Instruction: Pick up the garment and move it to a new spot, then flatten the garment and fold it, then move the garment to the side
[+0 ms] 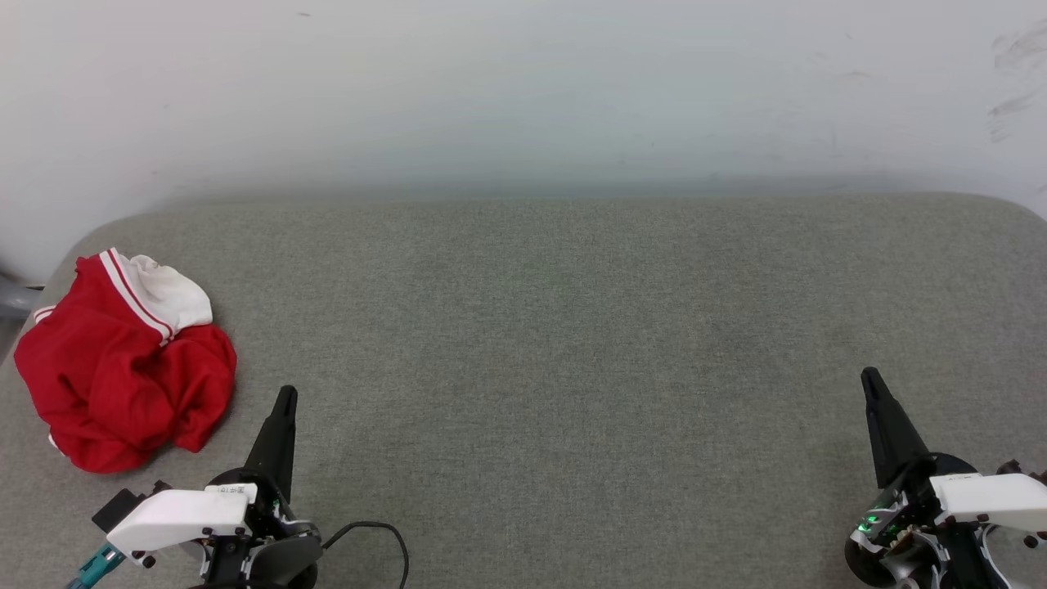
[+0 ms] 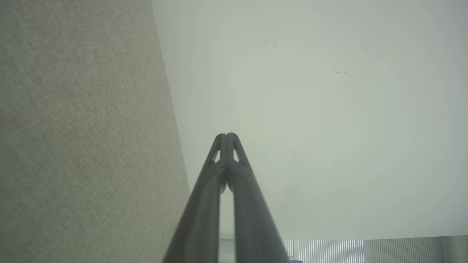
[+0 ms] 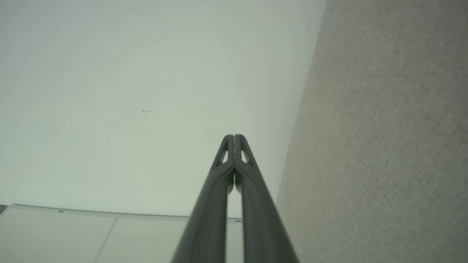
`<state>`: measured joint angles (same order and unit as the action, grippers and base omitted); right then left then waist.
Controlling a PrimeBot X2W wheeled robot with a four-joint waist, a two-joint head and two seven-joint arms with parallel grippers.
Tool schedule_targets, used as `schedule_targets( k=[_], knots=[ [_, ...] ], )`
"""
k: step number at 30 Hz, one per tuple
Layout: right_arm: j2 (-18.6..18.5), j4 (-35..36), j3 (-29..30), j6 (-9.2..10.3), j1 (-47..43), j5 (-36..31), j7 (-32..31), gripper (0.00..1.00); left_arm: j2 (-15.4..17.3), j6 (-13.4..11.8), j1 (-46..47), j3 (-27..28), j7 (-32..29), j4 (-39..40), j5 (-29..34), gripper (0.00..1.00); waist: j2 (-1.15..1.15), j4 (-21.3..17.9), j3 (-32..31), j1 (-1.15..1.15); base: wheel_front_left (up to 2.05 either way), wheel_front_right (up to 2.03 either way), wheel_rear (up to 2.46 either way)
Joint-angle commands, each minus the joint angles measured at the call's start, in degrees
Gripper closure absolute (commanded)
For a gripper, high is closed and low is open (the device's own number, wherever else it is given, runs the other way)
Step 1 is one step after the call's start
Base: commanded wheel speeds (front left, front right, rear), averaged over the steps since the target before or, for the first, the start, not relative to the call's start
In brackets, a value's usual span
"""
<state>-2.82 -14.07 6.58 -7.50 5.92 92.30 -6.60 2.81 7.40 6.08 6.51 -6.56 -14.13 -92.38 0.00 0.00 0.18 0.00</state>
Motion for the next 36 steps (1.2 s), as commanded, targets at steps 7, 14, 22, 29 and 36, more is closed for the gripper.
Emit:
schedule_targets(
  k=[7,14,22,29,36],
  knots=[
    [-0.11,-0.05,-0.09,0.02,0.66,0.22,-0.09,1.00,0.13,0.21,0.38,0.05,-0.16,0.04,-0.07,1.00,0.00,0.00,0.00,0.00,0.00,0.00,0.00],
    [-0.11,-0.05,-0.09,0.02,0.66,0.22,-0.09,1.00,0.14,0.21,0.37,0.04,-0.16,0.04,-0.07,1.00,0.00,0.00,0.00,0.00,0.00,0.00,0.00],
    [-0.11,-0.05,-0.09,0.02,0.66,0.22,-0.09,1.00,0.14,0.21,0.37,0.03,-0.15,0.04,-0.07,1.00,0.00,0.00,0.00,0.00,0.00,0.00,0.00],
    [0.03,-0.35,-0.02,0.00,-0.24,-0.03,0.09,0.00,-0.07,-0.03,-0.15,-0.09,0.09,-0.39,0.02,0.00,0.00,0.00,0.00,0.00,0.00,0.00,0.00],
    [0.07,-0.70,-0.09,0.01,-1.39,-2.00,1.81,0.00,-0.12,-0.05,-0.86,-0.34,1.81,-0.50,1.77,0.00,0.00,-0.03,0.03,0.00,0.00,0.00,0.00]
  ],
)
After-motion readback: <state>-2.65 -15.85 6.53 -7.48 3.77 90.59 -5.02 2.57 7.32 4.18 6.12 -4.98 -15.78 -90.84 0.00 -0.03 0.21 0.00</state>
